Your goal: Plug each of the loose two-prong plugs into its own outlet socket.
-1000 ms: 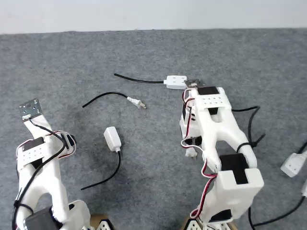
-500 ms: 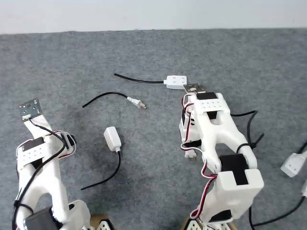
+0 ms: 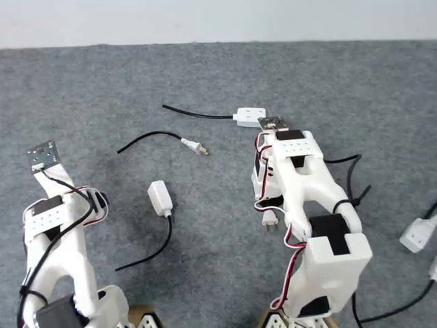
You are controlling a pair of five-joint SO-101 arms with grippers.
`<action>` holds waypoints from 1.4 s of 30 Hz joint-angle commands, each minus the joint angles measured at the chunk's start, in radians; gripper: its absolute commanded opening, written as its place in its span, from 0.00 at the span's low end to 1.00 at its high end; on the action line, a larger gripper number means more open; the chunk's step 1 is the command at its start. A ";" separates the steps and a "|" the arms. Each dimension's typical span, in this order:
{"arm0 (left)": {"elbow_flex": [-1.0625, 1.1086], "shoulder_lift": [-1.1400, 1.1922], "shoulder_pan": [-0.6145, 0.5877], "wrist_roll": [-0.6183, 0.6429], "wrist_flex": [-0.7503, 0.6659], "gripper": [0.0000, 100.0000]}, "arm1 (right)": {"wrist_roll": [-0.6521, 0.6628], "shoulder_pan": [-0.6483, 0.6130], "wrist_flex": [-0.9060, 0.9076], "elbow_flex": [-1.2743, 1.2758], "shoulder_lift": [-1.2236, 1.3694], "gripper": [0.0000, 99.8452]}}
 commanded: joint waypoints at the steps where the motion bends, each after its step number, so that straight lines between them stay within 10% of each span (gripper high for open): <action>1: -0.044 -0.015 0.008 -0.011 0.005 0.23 | -0.032 -0.002 0.002 -0.023 0.012 0.10; 42: -0.044 -0.015 0.008 -0.011 0.005 0.23 | -0.021 -0.033 0.096 -0.063 -0.105 0.10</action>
